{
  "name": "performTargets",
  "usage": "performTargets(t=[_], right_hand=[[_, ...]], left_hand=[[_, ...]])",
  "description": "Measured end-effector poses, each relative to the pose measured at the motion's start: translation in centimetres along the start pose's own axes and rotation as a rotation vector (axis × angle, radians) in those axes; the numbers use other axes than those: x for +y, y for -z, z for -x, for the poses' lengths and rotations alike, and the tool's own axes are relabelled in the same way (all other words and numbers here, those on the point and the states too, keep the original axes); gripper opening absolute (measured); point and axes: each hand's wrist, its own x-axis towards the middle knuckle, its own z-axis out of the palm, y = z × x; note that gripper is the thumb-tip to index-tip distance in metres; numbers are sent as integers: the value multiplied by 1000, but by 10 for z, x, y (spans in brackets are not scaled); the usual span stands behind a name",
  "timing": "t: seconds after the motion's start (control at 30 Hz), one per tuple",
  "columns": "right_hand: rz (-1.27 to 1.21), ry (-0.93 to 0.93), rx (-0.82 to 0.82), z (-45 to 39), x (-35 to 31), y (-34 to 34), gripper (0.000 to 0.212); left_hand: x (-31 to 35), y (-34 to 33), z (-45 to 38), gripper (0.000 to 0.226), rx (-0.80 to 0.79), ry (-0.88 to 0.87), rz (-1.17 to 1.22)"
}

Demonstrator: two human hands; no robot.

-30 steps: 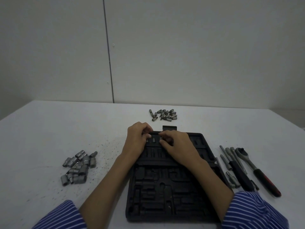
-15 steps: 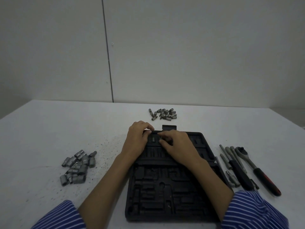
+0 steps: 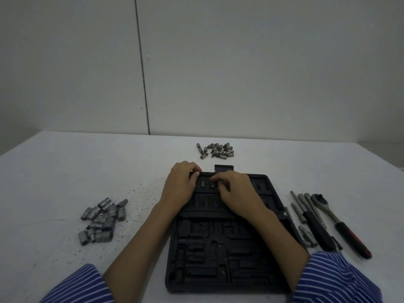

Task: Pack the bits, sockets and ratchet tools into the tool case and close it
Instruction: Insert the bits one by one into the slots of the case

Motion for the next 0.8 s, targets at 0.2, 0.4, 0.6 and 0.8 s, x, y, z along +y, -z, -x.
performTargets(t=[0.2,0.4,0.6,0.8], right_hand=[[-14,-23,2,-2,1,-2,31],[-23,-52,-5,-1,1,-1,32],[-41,-74,-11,-2,1,-2,34],[-6,-78,-27,-2,0,-3,34]], left_hand=[[0,0,-1,14,2,5,11],[-1,1,-1,14,6,1,6],[0,1,0,14,12,-8,10],[-1,0,0,13,14,-12,3]])
